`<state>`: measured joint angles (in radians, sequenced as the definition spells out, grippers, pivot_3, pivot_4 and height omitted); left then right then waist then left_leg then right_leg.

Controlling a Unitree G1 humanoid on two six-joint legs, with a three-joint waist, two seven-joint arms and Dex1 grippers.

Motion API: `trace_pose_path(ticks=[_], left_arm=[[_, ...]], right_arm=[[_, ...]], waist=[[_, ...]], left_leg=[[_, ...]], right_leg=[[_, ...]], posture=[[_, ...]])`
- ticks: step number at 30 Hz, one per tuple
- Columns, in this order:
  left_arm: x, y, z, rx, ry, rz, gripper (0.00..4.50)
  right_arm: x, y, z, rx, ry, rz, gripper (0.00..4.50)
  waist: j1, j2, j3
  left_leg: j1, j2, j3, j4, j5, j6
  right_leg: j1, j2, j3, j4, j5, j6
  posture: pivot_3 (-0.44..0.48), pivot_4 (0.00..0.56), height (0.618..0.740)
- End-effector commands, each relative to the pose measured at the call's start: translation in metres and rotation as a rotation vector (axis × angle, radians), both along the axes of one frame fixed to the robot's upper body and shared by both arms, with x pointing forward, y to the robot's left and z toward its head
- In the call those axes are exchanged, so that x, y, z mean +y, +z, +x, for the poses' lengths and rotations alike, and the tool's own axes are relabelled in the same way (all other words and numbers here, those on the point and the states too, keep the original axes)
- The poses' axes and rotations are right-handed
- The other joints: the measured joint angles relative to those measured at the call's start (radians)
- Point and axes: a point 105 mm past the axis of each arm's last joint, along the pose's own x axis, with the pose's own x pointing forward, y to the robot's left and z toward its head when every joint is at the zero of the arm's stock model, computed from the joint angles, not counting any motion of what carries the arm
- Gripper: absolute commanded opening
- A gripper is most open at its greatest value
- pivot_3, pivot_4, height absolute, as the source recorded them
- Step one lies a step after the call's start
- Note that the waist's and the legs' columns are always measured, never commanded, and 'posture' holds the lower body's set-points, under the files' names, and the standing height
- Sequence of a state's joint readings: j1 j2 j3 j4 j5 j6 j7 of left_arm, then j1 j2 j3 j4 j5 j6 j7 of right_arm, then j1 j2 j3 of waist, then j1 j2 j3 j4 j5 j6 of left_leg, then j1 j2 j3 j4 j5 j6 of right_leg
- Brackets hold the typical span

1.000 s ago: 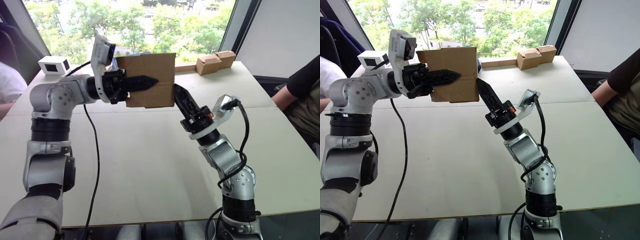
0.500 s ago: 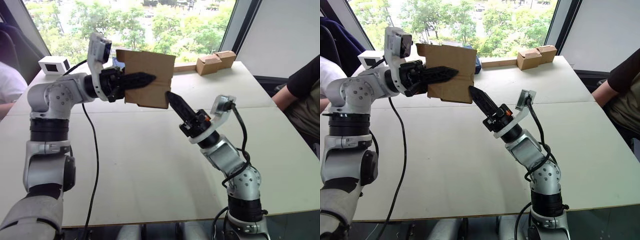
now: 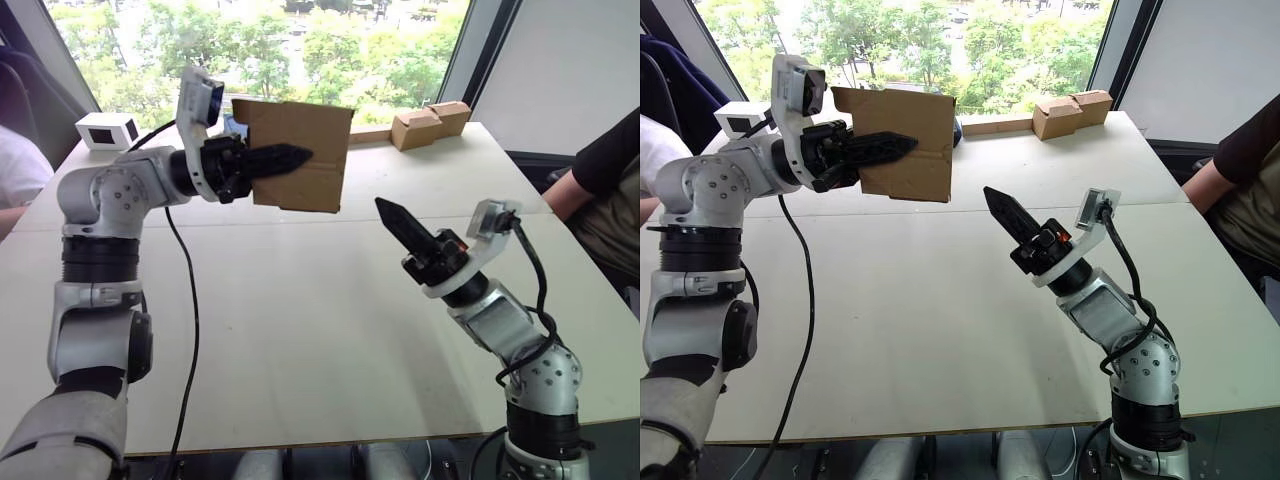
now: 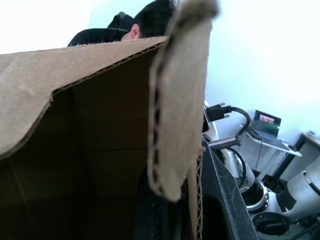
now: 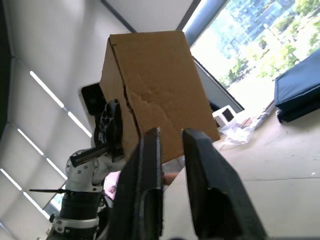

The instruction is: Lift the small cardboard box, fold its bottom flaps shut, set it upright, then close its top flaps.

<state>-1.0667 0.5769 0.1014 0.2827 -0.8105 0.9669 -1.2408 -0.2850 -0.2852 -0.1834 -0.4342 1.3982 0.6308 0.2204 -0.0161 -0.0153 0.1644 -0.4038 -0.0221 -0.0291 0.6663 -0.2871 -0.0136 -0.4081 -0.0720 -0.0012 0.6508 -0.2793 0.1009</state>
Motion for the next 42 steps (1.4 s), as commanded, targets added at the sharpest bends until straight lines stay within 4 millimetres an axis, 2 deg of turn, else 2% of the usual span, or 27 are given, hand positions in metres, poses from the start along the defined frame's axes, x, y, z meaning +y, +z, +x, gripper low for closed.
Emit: trace_pose_path(ticks=[1,9,18,22,26,29,34,37,42], left_arm=[[-0.003,0.013,-0.007,-0.059,-0.024,-0.014,0.0],[-0.005,0.01,-0.008,-0.054,-0.032,-0.01,0.0],[-0.008,0.001,-0.004,-0.035,-0.019,0.001,0.0],[-0.005,0.002,0.0,-0.031,0.005,0.009,0.0],[-0.006,-0.006,0.01,-0.082,0.1,0.165,0.0],[-0.013,-0.027,0.023,-0.228,0.185,0.445,0.0],[-0.017,-0.05,0.03,-0.311,0.144,0.804,0.0],[-0.027,-0.054,0.031,-0.369,0.102,1.0,0.0],[-0.039,-0.077,0.017,-0.341,0.008,1.221,0.0]], right_arm=[[0.009,0.016,0.001,-0.076,-0.012,0.0,0.03],[0.044,0.024,-0.001,-0.12,0.065,-0.027,0.03],[0.064,0.018,-0.005,-0.128,0.126,-0.068,0.03],[0.04,0.015,0.003,-0.108,0.043,-0.065,0.03],[-0.004,0.004,0.0,-0.076,-0.029,-0.163,0.03],[-0.024,-0.014,-0.007,-0.043,-0.039,-0.336,0.03],[-0.053,-0.031,-0.005,-0.035,-0.095,-0.575,0.03],[-0.057,-0.042,-0.01,-0.08,-0.073,-0.829,0.03],[-0.041,-0.057,-0.035,-0.195,0.063,-1.167,0.03]], waist=[[0.0,0.0,0.0],[0.0,0.0,0.0],[-0.001,0.0,0.0],[0.001,0.0,0.0],[0.008,0.0,0.0],[0.006,0.0,0.0],[0.002,0.0,0.0],[0.004,0.0,0.0],[0.003,0.0,0.0]], left_leg=[[0.0,0.0,0.0,0.0,0.0,0.0],[0.0,0.0,0.0,0.0,0.0,0.0],[0.0,0.0,0.0,0.0,0.0,0.0],[0.0,0.0,0.0,0.0,0.0,0.0],[0.0,-0.001,0.0,0.0,0.0,0.0],[0.0,-0.002,0.0,0.0,0.0,0.0],[0.0,-0.001,0.0,0.0,-0.001,0.001],[0.0,0.0,0.0,0.0,-0.001,0.002],[-0.001,0.001,0.0,0.0,-0.002,0.004]], right_leg=[[0.0,0.0,0.0,0.0,0.0,0.0],[0.0,0.0,0.0,0.0,0.0,0.0],[0.0,0.0,0.0,0.0,0.0,0.0],[0.0,0.0,0.0,0.0,0.0,0.0],[0.001,0.0,0.0,0.0,0.0,0.0],[0.001,-0.002,0.0,-0.001,0.0,0.0],[0.001,0.001,0.0,-0.001,0.0,0.0],[0.001,0.002,0.0,-0.001,0.0,0.0],[0.001,0.004,0.001,-0.002,0.0,0.0]], posture=[[0.0,0.15,0.74],[0.0,0.15,0.74],[0.0,0.15,0.74],[0.0,0.15,0.74],[0.0,0.15,0.74],[0.0,0.15,0.74],[0.0,0.15,0.74],[0.0,0.15,0.74],[0.0,0.15,0.74]])
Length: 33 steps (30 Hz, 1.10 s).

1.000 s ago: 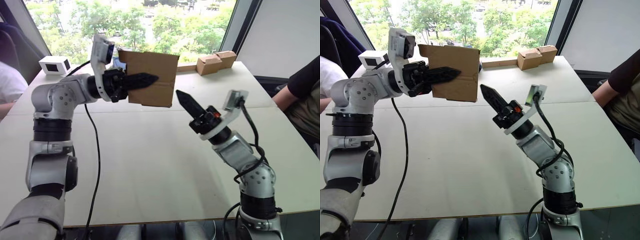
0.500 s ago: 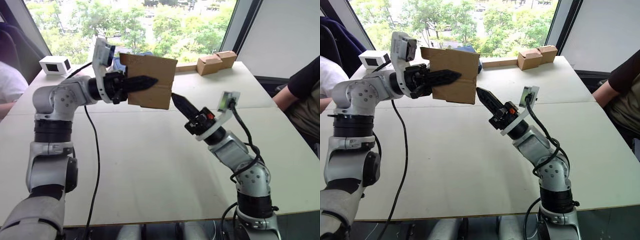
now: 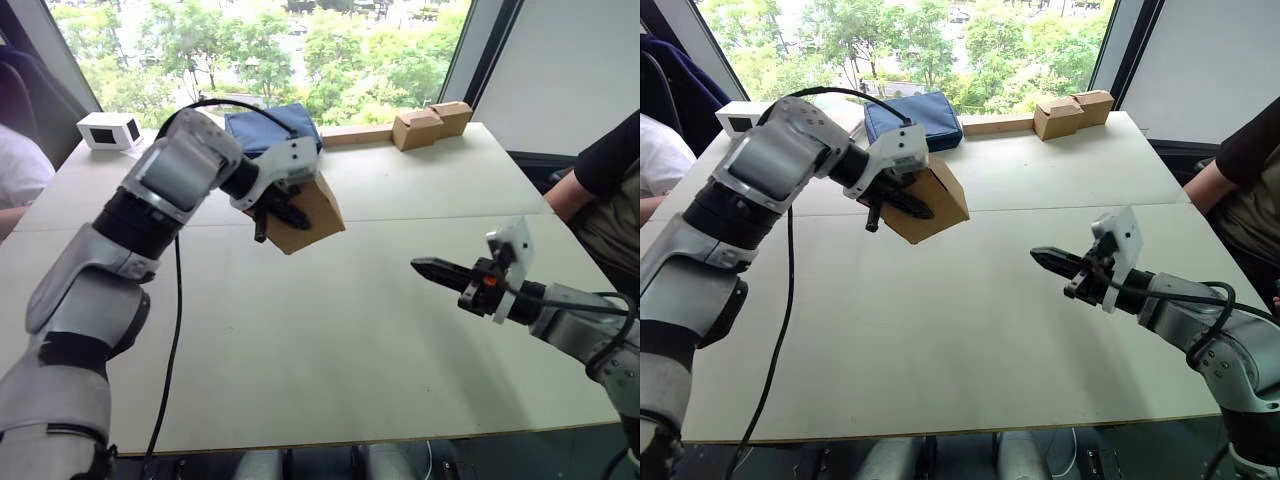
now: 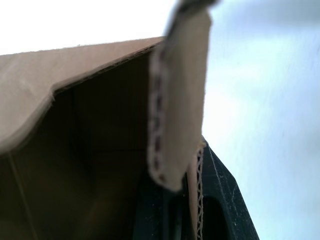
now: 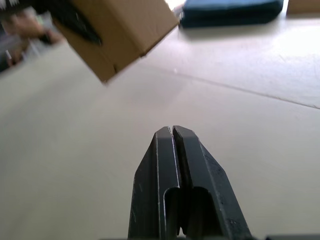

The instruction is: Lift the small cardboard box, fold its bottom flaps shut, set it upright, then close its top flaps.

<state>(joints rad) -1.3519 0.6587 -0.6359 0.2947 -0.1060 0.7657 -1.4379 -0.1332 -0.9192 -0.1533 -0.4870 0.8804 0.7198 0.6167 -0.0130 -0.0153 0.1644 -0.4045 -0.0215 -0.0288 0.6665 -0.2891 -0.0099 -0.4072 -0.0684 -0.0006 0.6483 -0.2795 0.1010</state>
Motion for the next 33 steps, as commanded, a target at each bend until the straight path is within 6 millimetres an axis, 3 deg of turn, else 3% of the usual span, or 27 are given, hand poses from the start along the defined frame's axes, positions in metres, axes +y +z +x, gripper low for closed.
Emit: trace_pose_path(ticks=[1,7,16,21,22,24,27,33], left_arm=[[-0.009,-0.016,-0.018,0.042,-0.046,0.157,0.0],[-0.026,-0.049,-0.038,0.118,-0.023,0.222,0.0],[-0.036,-0.075,-0.065,0.147,-0.125,0.251,0.0],[-0.039,-0.08,-0.071,0.188,-0.101,0.229,1.49],[-0.04,-0.08,-0.072,0.189,-0.096,0.224,2.09],[-0.041,-0.078,-0.072,0.19,-0.083,0.213,2.87],[-0.044,-0.06,-0.068,0.19,-0.053,0.168,4.15],[-0.045,0.005,-0.056,0.178,-0.077,-0.037,4.15]], right_arm=[[0.019,0.002,-0.024,-0.07,0.14,-0.205,0.03],[0.029,0.005,-0.038,-0.118,0.165,-0.323,0.03],[0.028,0.001,-0.029,-0.156,0.109,-0.368,0.03],[0.029,0.002,-0.025,-0.16,0.111,-0.355,0.0],[0.029,0.001,-0.025,-0.158,0.114,-0.356,0.0],[0.028,-0.001,-0.024,-0.155,0.117,-0.358,0.0],[0.028,-0.001,-0.023,-0.147,0.128,-0.354,0.0],[0.036,0.005,-0.026,-0.108,0.17,-0.234,0.0]], waist=[[-0.001,0.0,0.0],[0.003,0.0,0.0],[0.003,0.0,0.0],[0.004,0.0,0.0],[0.004,0.0,0.0],[0.005,0.0,0.0],[0.003,0.0,0.0],[0.003,0.0,0.0]], left_leg=[[0.0,0.001,0.0,0.0,0.0,0.0],[0.0,0.002,-0.001,0.001,0.0,0.0],[0.0,0.002,-0.002,0.002,0.0,0.0],[0.0,0.002,-0.002,0.002,0.0,0.0],[0.0,0.002,-0.002,0.002,0.0,0.0],[0.0,0.002,-0.002,0.002,0.0,0.0],[0.0,0.002,-0.002,0.002,0.0,0.0],[0.0,0.002,-0.002,0.003,0.0,0.0]], right_leg=[[0.0,0.0,0.0,0.0,0.0,0.0],[0.0,0.001,0.001,0.0,0.0,0.0],[0.001,0.001,0.001,0.0,0.0,0.0],[0.001,0.001,0.001,0.001,0.0,0.0],[0.001,0.001,0.001,0.001,0.0,0.0],[0.001,0.001,0.001,0.0,0.0,0.0],[0.001,0.001,0.001,0.001,0.0,0.0],[0.001,0.001,0.001,0.001,0.0,0.0]], posture=[[0.0,0.15,0.74],[0.0,0.15,0.74],[0.0,0.15,0.74],[0.0,0.15,0.74],[0.0,0.15,0.74],[0.0,0.15,0.74],[0.0,0.15,0.74],[0.0,0.15,0.74]])
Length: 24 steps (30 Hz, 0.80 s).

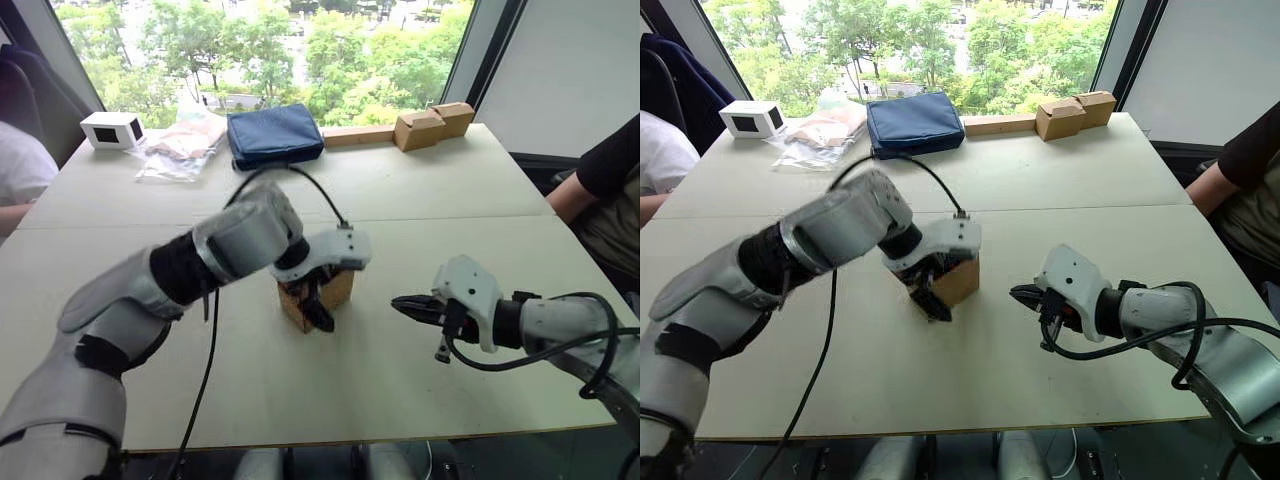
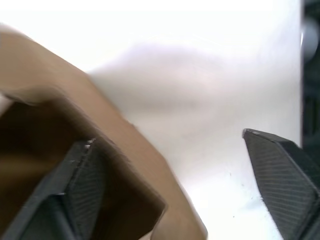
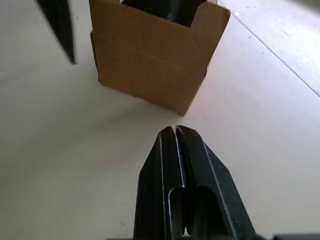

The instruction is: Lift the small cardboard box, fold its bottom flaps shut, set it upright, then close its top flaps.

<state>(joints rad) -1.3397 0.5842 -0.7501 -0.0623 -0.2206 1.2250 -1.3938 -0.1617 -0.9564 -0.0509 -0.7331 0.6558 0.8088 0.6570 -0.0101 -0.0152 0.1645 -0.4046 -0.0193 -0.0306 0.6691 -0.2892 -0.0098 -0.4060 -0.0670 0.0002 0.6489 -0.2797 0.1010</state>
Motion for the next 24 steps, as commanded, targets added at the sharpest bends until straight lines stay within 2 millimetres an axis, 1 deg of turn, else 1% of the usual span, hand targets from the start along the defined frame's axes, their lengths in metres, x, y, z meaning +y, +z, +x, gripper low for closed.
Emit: trace_pose_path(ticks=[1,4,7,10,11,12,13,14,16,18,19,22,24], left_arm=[[0.006,0.044,0.004,-0.014,-0.021,-0.155,4.15],[0.018,0.061,0.003,0.03,-0.013,-0.25,4.15],[0.028,0.08,0.007,0.021,0.021,-0.405,4.15],[0.04,0.097,0.02,-0.096,0.089,-0.62,4.15],[0.05,0.101,0.026,-0.186,0.141,-0.718,4.15],[0.064,0.096,0.031,-0.246,0.212,-0.769,4.15],[0.077,0.087,0.033,-0.264,0.286,-0.79,4.15],[0.087,0.078,0.032,-0.258,0.347,-0.807,4.15],[0.101,0.062,0.023,-0.199,0.454,-0.855,4.15],[0.114,0.042,0.013,-0.188,0.55,-0.893,3.64],[0.12,0.031,0.006,-0.179,0.586,-0.896,3.46],[0.134,-0.002,-0.011,-0.158,0.711,-0.869,2.15],[0.135,-0.024,-0.024,-0.138,0.741,-0.817,1.39]], right_arm=[[0.005,0.01,-0.001,0.009,0.035,0.067,0.0],[0.007,0.011,0.004,0.018,0.054,0.094,0.0],[0.003,0.016,0.018,-0.008,0.043,0.12,0.0],[-0.008,0.012,0.037,-0.034,-0.003,0.108,0.0],[-0.01,0.009,0.043,-0.042,-0.009,0.093,0.0],[-0.01,0.007,0.05,-0.054,-0.018,0.094,0.0],[-0.011,0.005,0.056,-0.064,-0.026,0.091,0.0],[-0.01,0.002,0.06,-0.074,-0.026,0.083,0.0],[-0.007,-0.003,0.067,-0.083,-0.02,0.078,0.0],[-0.003,-0.007,0.073,-0.083,-0.014,0.088,0.0],[-0.001,-0.01,0.075,-0.082,-0.011,0.093,0.0],[0.006,-0.019,0.079,-0.064,0.007,0.107,0.0],[0.009,-0.026,0.081,-0.055,0.021,0.098,0.0]], waist=[[0.0,0.0,0.0],[-0.004,0.001,0.0],[-0.003,0.001,0.0],[-0.001,0.001,0.0],[0.001,0.0,0.0],[-0.001,0.001,-0.001],[-0.007,0.002,-0.001],[-0.009,0.002,-0.001],[-0.008,0.001,-0.001],[-0.004,0.001,-0.001],[-0.001,0.001,-0.001],[-0.002,0.002,-0.001],[0.002,0.0,-0.002]], left_leg=[[0.0,0.0,0.0,0.0,0.0,0.0],[0.001,0.0,0.0,0.0,0.0,0.0],[0.001,0.001,0.0,0.0,0.0,0.0],[0.001,0.0,0.0,0.0,0.0,0.0],[0.001,0.0,0.0,0.0,0.0,0.0],[0.001,0.0,0.0,0.0,0.0,0.0],[0.002,0.0,0.001,0.0,0.0,0.0],[0.002,0.0,0.002,0.0,0.0,0.0],[0.003,0.0,0.002,-0.001,0.001,-0.002],[0.001,0.001,0.002,-0.001,0.003,-0.005],[0.001,0.0,0.002,0.0,0.003,-0.005],[0.003,-0.001,0.003,-0.001,0.003,-0.006],[0.003,-0.001,0.003,-0.001,0.003,-0.006]], right_leg=[[0.0,0.0,0.0,0.0,0.0,0.0],[0.0,0.0,0.0,0.0,0.0,0.0],[0.0,0.001,0.0,0.001,0.0,0.0],[0.0,0.0,0.001,0.001,0.0,0.0],[0.0,0.0,0.001,0.001,0.0,0.0],[0.0,0.0,0.0,0.001,0.0,0.0],[0.0,-0.001,0.001,0.001,0.0,0.0],[0.0,-0.001,0.002,0.001,0.0,0.0],[-0.001,-0.001,0.005,0.002,0.0,0.0],[-0.003,0.0,0.005,0.002,0.0,0.0],[-0.002,-0.001,0.005,0.002,0.0,0.0],[0.0,-0.004,0.007,0.002,0.0,0.0],[0.0,-0.005,0.007,0.002,0.0,0.0]], posture=[[0.0,0.15,0.74],[0.0,0.15,0.74],[0.0,0.15,0.74],[0.0,0.15,0.74],[0.0,0.15,0.74],[0.0,0.15,0.74],[0.0,0.15,0.74],[0.0,0.15,0.74],[0.0,0.15,0.74],[0.0,0.15,0.74],[0.0,0.15,0.74],[0.0,0.15,0.74],[0.0,0.15,0.74]])
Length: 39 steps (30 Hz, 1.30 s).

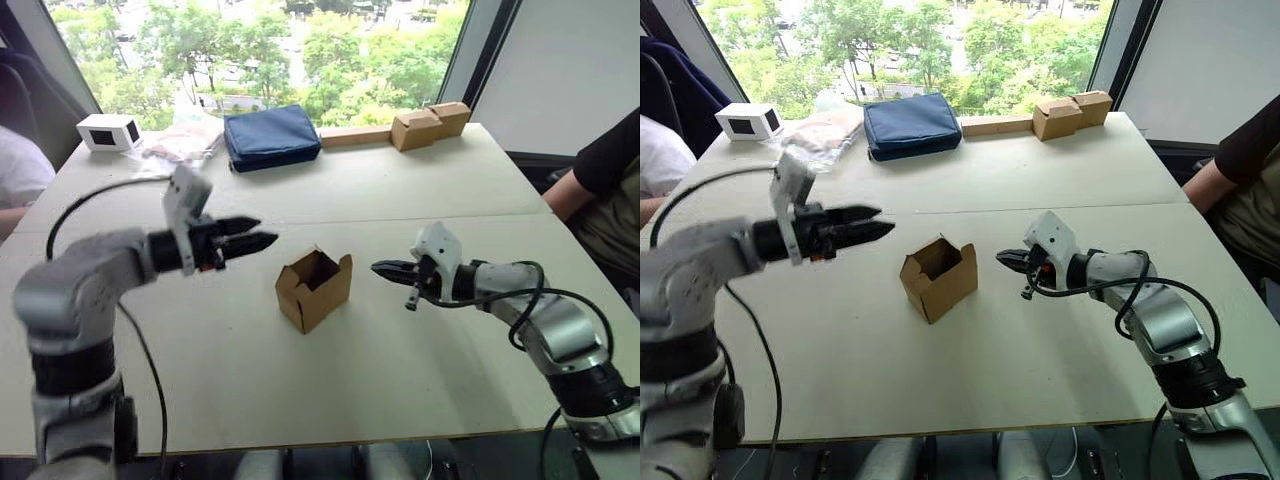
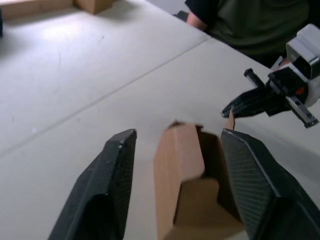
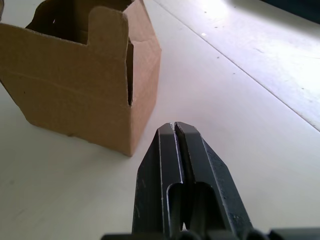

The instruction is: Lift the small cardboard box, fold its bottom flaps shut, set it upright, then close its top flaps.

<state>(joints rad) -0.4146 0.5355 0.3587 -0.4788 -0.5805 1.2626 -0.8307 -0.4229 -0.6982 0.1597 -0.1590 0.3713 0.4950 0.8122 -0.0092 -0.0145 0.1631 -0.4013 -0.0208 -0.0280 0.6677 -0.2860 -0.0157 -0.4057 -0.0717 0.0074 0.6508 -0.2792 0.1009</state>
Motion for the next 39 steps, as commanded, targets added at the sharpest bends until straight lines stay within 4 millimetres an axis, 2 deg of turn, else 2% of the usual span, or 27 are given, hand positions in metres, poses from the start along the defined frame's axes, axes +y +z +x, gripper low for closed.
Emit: trace_pose_path(ticks=[1,3,6,11,16,21,28,33,39], left_arm=[[0.0,-0.015,-0.024,-0.019,0.017,0.069,0.95],[-0.002,-0.041,-0.037,0.022,0.018,0.145,0.06],[-0.008,-0.072,-0.051,0.095,0.002,0.152,0.02],[-0.017,-0.09,-0.041,0.093,0.036,0.155,0.02],[-0.038,-0.097,-0.022,0.058,0.031,0.15,0.02],[-0.049,-0.096,-0.018,0.032,0.005,0.148,0.02],[-0.045,-0.092,-0.011,0.014,0.011,0.152,0.02],[-0.039,-0.089,-0.005,-0.004,0.017,0.181,0.02],[-0.043,-0.088,-0.001,-0.012,-0.004,0.19,0.02]], right_arm=[[0.006,-0.002,0.003,-0.03,0.034,-0.008,0.0],[0.011,-0.007,0.005,-0.019,0.051,-0.005,0.0],[0.017,-0.017,0.009,-0.017,0.062,-0.015,0.0],[0.012,-0.031,0.018,-0.028,0.043,-0.056,0.0],[0.018,-0.033,0.021,-0.029,0.069,-0.015,0.0],[0.027,-0.039,-0.002,0.039,0.165,0.027,0.0],[0.032,-0.049,-0.034,0.127,0.201,0.039,0.0],[0.038,-0.051,-0.047,0.155,0.209,0.053,0.0],[0.043,-0.049,-0.048,0.184,0.188,0.104,0.0]], waist=[[0.003,0.0,0.0],[0.003,-0.001,0.0],[0.001,0.0,-0.001],[0.005,0.0,-0.001],[-0.001,0.0,-0.001],[-0.003,0.0,-0.001],[-0.001,0.001,-0.001],[-0.001,0.001,-0.001],[-0.001,0.001,-0.001]], left_leg=[[0.0,0.0,0.0,0.0,0.0,0.0],[0.001,-0.001,0.0,0.0,0.0,0.0],[0.008,-0.002,0.0,-0.004,-0.001,0.001],[0.01,-0.003,0.0,-0.004,-0.001,0.001],[0.01,-0.003,0.001,-0.004,-0.001,0.001],[0.01,-0.003,0.001,-0.005,-0.001,0.001],[0.01,-0.003,0.0,-0.004,-0.002,0.002],[0.01,-0.003,0.0,-0.004,-0.002,0.002],[0.01,-0.003,0.0,-0.005,-0.002,0.002]], right_leg=[[0.0,0.0,0.0,0.0,0.0,0.0],[0.001,-0.001,0.0,0.0,0.0,0.0],[0.006,-0.004,0.0,-0.001,0.0,-0.001],[0.009,-0.005,-0.001,-0.002,0.0,-0.001],[0.009,-0.005,-0.001,-0.002,0.0,-0.001],[0.008,-0.005,-0.001,-0.002,0.0,0.0],[0.009,-0.006,-0.001,-0.002,0.0,0.0],[0.009,-0.006,-0.001,-0.002,0.0,0.0],[0.009,-0.006,-0.001,-0.003,0.0,0.0]], posture=[[0.0,0.15,0.74],[0.0,0.15,0.74],[0.0,0.15,0.74],[0.0,0.15,0.74],[0.0,0.15,0.74],[0.0,0.15,0.74],[0.0,0.15,0.74],[0.0,0.15,0.74],[0.0,0.15,0.74]])
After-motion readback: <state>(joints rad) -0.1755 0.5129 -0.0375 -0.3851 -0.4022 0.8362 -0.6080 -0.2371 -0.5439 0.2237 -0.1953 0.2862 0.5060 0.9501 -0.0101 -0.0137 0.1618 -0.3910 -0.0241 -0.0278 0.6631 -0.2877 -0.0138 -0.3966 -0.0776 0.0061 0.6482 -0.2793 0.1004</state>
